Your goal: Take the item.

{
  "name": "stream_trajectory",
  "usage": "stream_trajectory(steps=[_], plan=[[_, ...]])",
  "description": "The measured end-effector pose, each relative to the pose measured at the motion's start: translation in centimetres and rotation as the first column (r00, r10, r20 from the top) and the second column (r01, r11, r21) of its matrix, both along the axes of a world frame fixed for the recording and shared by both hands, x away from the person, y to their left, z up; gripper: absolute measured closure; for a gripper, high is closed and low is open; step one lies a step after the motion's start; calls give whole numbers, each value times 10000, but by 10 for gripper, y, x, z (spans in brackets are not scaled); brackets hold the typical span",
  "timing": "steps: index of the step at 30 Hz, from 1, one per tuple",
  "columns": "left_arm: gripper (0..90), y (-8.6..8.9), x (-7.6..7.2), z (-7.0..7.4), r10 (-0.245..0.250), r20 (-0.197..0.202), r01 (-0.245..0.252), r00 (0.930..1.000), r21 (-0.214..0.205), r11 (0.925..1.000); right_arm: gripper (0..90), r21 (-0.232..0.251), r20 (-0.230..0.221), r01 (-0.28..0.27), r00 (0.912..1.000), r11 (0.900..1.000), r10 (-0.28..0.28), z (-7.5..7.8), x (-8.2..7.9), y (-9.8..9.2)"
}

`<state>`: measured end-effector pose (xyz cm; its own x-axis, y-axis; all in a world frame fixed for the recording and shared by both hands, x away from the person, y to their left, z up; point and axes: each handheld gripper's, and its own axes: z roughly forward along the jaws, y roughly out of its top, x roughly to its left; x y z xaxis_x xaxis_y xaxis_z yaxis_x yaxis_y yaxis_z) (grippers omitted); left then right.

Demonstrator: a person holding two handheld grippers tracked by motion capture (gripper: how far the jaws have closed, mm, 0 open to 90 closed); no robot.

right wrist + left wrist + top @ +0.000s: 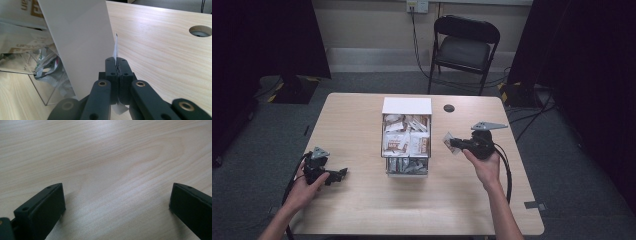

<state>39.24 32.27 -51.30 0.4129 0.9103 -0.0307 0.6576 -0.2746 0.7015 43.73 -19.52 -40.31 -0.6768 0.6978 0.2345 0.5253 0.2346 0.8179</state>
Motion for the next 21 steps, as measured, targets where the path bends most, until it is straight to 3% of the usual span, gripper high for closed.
stream_trajectory(steps=[12, 17, 21], plan=[[0, 0, 0, 0, -2, -3, 2, 10000, 3, 10000, 893, -369, -326, -183, 9993, 9992, 171, -15, 7, 9], [0, 0, 0, 0, -1, -2, 1, 10000, 3, 10000, 893, -573, -693, -156, 9975, 9982, 116, -29, 10, 12], [0, 0, 0, 0, 1, 0, -1, 10000, 1, 10000, 893, -263, -1037, -150, 9945, 9995, 122, -37, 14, 12]])
